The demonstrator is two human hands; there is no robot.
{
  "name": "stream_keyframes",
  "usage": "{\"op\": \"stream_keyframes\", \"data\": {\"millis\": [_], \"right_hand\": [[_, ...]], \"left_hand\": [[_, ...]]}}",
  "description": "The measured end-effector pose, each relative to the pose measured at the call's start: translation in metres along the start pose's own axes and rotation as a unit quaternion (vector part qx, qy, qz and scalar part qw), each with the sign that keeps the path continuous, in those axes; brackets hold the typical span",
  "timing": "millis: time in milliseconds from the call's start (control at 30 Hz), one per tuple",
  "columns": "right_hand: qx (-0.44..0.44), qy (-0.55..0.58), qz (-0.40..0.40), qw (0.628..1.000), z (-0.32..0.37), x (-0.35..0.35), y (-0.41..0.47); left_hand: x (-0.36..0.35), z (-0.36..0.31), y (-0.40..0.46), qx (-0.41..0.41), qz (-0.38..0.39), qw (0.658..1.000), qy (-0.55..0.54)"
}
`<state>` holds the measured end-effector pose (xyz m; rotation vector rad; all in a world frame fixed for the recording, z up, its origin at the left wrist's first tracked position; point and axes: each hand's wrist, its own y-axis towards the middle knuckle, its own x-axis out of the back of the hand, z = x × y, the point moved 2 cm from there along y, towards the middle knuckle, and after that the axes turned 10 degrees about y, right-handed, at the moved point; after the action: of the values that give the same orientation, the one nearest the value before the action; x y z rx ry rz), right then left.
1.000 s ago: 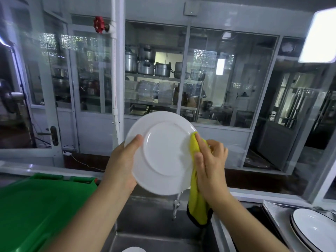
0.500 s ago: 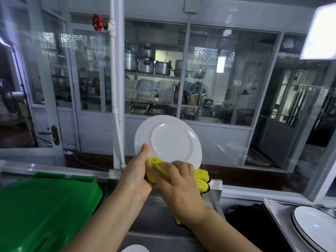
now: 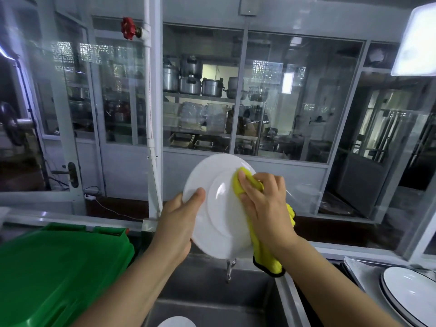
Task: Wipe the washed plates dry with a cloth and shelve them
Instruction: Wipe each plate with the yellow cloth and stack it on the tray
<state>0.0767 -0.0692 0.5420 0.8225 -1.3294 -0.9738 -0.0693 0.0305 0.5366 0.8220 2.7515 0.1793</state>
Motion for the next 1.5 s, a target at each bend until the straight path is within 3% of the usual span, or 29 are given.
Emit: {"op": "stream_keyframes", "data": {"millis": [133, 467, 633, 700, 800, 933, 1100, 1233, 1400, 1500], "right_hand": [[0.044, 0.021, 0.008, 0.999, 0.027, -0.010, 0.011], [0.146, 0.052, 0.112, 0.982, 0.039, -0.025, -0.038], [0.041, 0.078, 0.048, 0.995, 0.029, -0.017, -0.009], [0.039, 0.093, 0.025, 0.995, 0.046, -0.021, 0.013], [0.056, 0.102, 0.052, 0.992, 0.068, -0.039, 0.030], [0.007, 0.126, 0.044, 0.991, 0.063, -0.052, 0.028], [-0.152, 0.130, 0.037, 0.979, 0.036, -0.049, 0.011], [-0.275, 0.160, 0.025, 0.948, 0.025, -0.041, -0.020], [-0.342, 0.177, 0.005, 0.923, 0.024, -0.022, -0.069], [-0.369, 0.122, -0.001, 0.921, 0.017, 0.001, -0.096]], "left_hand": [[-0.001, -0.001, 0.002, -0.008, -0.009, 1.000, 0.018], [0.030, -0.006, 0.014, 0.000, -0.028, 0.999, 0.015], [0.045, -0.008, 0.015, -0.025, -0.003, 0.999, 0.044], [0.043, -0.003, 0.013, -0.026, 0.037, 0.996, 0.075], [0.043, 0.003, 0.008, -0.024, 0.089, 0.988, 0.123], [0.059, 0.005, 0.012, -0.027, 0.116, 0.984, 0.129], [0.075, 0.005, 0.017, -0.019, 0.108, 0.989, 0.096], [0.072, 0.008, 0.022, 0.004, 0.076, 0.996, 0.037], [0.050, 0.020, 0.026, 0.037, 0.065, 0.997, -0.027], [0.027, 0.030, 0.023, 0.056, 0.081, 0.994, -0.051]]}}
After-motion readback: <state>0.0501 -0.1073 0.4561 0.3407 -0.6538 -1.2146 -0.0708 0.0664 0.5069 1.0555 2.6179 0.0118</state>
